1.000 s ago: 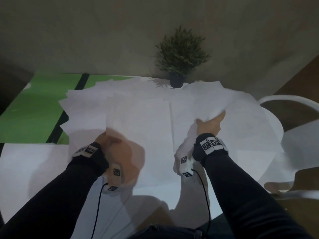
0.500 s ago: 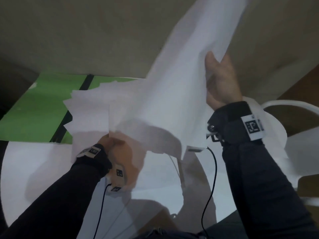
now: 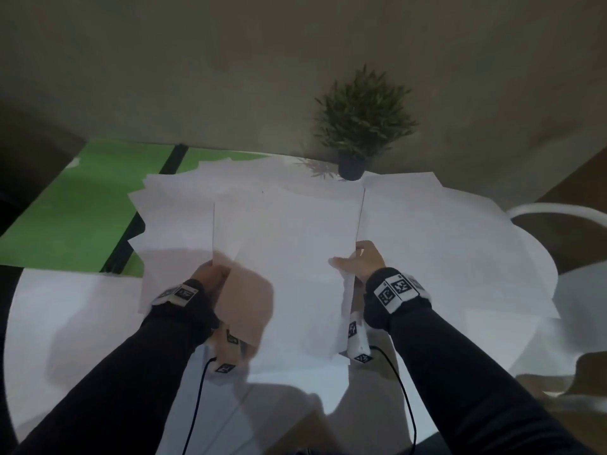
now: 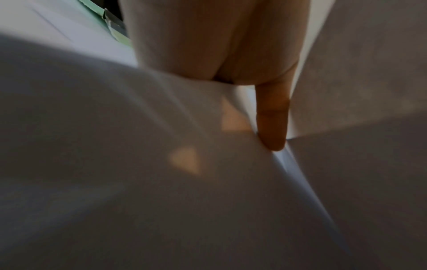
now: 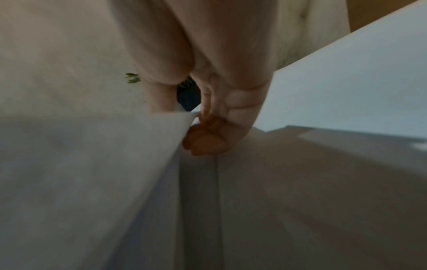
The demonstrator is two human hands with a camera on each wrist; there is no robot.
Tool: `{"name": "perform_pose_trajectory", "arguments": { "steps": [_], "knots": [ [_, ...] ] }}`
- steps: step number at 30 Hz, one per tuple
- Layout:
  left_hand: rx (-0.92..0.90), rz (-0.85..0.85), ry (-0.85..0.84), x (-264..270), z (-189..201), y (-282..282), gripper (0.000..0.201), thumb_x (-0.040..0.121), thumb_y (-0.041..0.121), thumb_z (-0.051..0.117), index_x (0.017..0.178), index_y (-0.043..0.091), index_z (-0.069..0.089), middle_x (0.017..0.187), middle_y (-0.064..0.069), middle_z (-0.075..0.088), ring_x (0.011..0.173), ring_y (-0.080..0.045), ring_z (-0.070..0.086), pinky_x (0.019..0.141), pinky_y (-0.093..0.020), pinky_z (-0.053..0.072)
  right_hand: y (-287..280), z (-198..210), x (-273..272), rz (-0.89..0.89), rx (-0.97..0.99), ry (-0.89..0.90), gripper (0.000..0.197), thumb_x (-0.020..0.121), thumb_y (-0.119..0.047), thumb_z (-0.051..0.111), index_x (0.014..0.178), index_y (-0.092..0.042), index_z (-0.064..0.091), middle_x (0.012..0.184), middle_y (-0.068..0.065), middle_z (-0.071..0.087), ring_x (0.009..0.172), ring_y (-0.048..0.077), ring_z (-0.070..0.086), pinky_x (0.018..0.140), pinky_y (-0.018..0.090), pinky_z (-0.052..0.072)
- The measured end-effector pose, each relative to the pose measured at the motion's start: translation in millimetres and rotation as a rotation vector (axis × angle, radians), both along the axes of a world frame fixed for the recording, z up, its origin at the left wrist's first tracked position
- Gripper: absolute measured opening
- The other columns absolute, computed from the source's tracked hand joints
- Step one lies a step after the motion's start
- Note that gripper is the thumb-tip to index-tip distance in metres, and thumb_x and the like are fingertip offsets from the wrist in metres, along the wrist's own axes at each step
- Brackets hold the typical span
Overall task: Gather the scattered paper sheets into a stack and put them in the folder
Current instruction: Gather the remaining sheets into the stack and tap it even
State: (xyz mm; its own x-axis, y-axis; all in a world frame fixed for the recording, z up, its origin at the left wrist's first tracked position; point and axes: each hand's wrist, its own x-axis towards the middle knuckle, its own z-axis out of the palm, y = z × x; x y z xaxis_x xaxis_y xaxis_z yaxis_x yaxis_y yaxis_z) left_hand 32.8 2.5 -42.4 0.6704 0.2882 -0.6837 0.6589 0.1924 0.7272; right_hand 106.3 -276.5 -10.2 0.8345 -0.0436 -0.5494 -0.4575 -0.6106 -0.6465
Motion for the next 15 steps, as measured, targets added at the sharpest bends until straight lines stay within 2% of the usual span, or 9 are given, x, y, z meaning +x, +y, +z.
{"name": "perform_pose_trajectory", "arguments": {
  "steps": [2, 4, 5, 6, 8, 10, 11, 12, 15],
  "knots": [
    [-0.087, 0.021, -0.018, -0.1, 2.3, -3.3, 0.021, 0.089, 0.015, 0.058, 0.099, -0.003, 0.062, 0.081, -0.02, 0.061, 0.07, -0.032, 0.059, 0.064, -0.036, 0.048, 1.1, 1.8, -0.3, 0.053, -0.073, -0.045, 0.053, 0.079, -0.017, 0.071, 0.126, -0.007, 0.049, 0.125, 0.007, 0.055, 0.115, 0.026, 0.053, 0.094, 0.029, 0.044],
    [-0.249, 0.074, 0.018, -0.9, 7.7, -2.9, 0.048, 0.077, 0.054, 0.067, 0.073, 0.005, 0.068, 0.066, -0.013, 0.063, 0.059, -0.028, 0.06, 0.062, -0.032, 0.049, 3.5, 3.1, -0.5, 0.079, -0.115, -0.107, 0.044, 0.083, -0.013, 0.064, 0.126, -0.008, 0.054, 0.129, 0.009, 0.056, 0.119, 0.026, 0.052, 0.098, 0.027, 0.042],
    [-0.284, 0.089, 0.057, -0.7, 10.6, -0.6, 0.06, 0.075, 0.067, 0.06, 0.061, 0.009, 0.067, 0.061, -0.012, 0.064, 0.057, -0.027, 0.06, 0.063, -0.032, 0.049, 4.8, 2.7, -0.3, 0.07, -0.098, -0.128, 0.043, 0.085, -0.011, 0.061, 0.128, -0.009, 0.054, 0.13, 0.008, 0.056, 0.121, 0.025, 0.051, 0.1, 0.025, 0.04],
    [-0.286, 0.088, 0.084, -2.4, 15.1, -0.8, 0.067, 0.077, 0.071, 0.052, 0.055, 0.01, 0.066, 0.059, -0.011, 0.065, 0.056, -0.026, 0.06, 0.064, -0.033, 0.048, 6.2, 2.5, -0.2, 0.068, -0.083, -0.144, 0.041, 0.087, -0.009, 0.058, 0.128, -0.01, 0.055, 0.126, 0.007, 0.058, 0.119, 0.025, 0.052, 0.098, 0.022, 0.04],
    [-0.265, 0.041, 0.075, -6.7, 18.1, -5.4, 0.058, 0.085, 0.059, 0.053, 0.061, 0.007, 0.067, 0.064, -0.014, 0.066, 0.058, -0.028, 0.061, 0.066, -0.035, 0.048, 11.3, 2.5, -1.4, 0.095, -0.048, -0.201, 0.034, 0.089, -0.005, 0.053, 0.122, -0.011, 0.061, 0.101, 0.004, 0.061, 0.102, 0.023, 0.057, 0.078, 0.012, 0.037],
    [-0.091, -0.033, 0.051, -5.1, 16.6, -8.6, 0.023, 0.085, 0.026, 0.066, 0.079, 0.004, 0.065, 0.083, -0.02, 0.066, 0.073, -0.034, 0.065, 0.074, -0.042, 0.051, 18.6, 3.7, -3.8, 0.135, -0.033, -0.245, 0.031, 0.091, -0.005, 0.049, 0.118, -0.012, 0.063, 0.089, 0.002, 0.056, 0.086, 0.019, 0.052, 0.07, 0.01, 0.033],
    [0.019, -0.038, 0.03, -4.7, 15.9, -9.3, 0.013, 0.081, 0.014, 0.07, 0.084, 0.004, 0.063, 0.092, -0.023, 0.066, 0.083, -0.037, 0.065, 0.08, -0.046, 0.052, 21.7, 3.4, -4.6, 0.142, -0.024, -0.249, 0.031, 0.092, -0.006, 0.047, 0.118, -0.011, 0.062, 0.088, 0.003, 0.055, 0.085, 0.018, 0.05, 0.072, 0.013, 0.035],
    [0.091, -0.037, 0.028, -5.1, 15.6, -9.4, 0.015, 0.077, 0.009, 0.073, 0.087, 0.004, 0.063, 0.098, -0.024, 0.065, 0.091, -0.039, 0.064, 0.086, -0.049, 0.051, 25.2, 3.5, -5.9, 0.147, -0.019, -0.236, 0.03, 0.094, -0.008, 0.045, 0.119, -0.01, 0.06, 0.09, 0.004, 0.056, 0.085, 0.019, 0.05, 0.075, 0.017, 0.037],
    [0.109, -0.026, 0.028, -6.6, 17.9, -12.1, 0.021, 0.074, 0.008, 0.076, 0.089, 0.006, 0.062, 0.102, -0.022, 0.066, 0.096, -0.038, 0.063, 0.091, -0.051, 0.05, 28.7, -1.3, -5.7, 0.158, -0.089, -0.164, 0.032, 0.097, -0.024, 0.039, 0.123, -0.011, 0.052, 0.106, 0.013, 0.059, 0.101, 0.03, 0.055, 0.084, 0.03, 0.04]
  ]
}}
